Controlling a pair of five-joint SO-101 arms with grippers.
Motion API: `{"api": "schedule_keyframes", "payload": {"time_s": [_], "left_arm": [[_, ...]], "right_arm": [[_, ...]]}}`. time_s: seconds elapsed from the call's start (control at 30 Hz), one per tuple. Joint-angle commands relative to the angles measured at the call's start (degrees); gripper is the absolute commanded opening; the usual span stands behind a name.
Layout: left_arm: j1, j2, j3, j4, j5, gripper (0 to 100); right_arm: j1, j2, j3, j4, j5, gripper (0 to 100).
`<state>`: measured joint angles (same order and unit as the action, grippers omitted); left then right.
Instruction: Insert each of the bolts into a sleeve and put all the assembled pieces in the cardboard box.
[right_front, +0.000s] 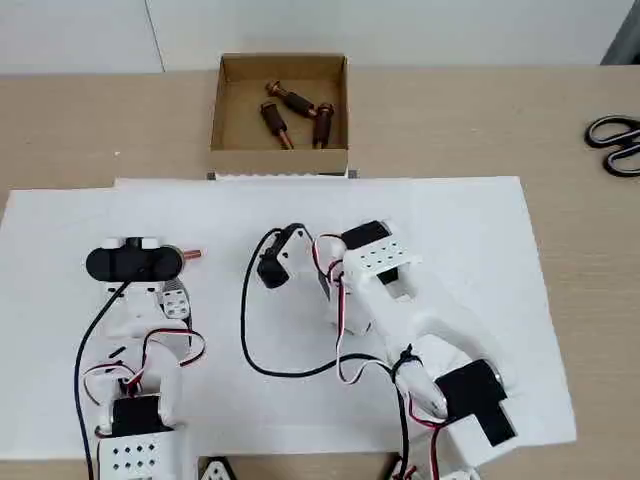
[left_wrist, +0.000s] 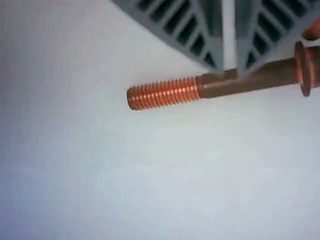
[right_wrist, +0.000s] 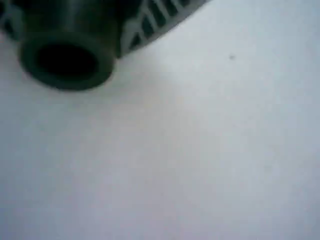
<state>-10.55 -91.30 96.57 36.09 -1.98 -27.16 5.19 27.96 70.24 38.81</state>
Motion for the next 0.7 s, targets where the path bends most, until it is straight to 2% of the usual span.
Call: {"api": "schedule_keyframes", "payload": {"time_s": [0.0, 0.43, 0.57, 0.67], "left_arm": [[-0.09, -0.53, -0.13, -1.32, 0.09, 1], [2.29, -0.53, -0.13, -1.14, 0.0, 1], [2.11, -0.26, -0.4, -0.26, -2.73, 1], [2.11, -0.26, -3.56, 4.84, -5.01, 1]], "right_arm": [[-0.48, 3.21, -0.62, 2.33, 0.09, 0.9], [0.84, -14.99, -23.12, 24.31, -8.35, 0.4], [6.2, -19.91, -25.67, 26.33, -11.25, 0.3], [11.12, -25.8, -25.58, 26.51, -11.52, 0.3]]}}
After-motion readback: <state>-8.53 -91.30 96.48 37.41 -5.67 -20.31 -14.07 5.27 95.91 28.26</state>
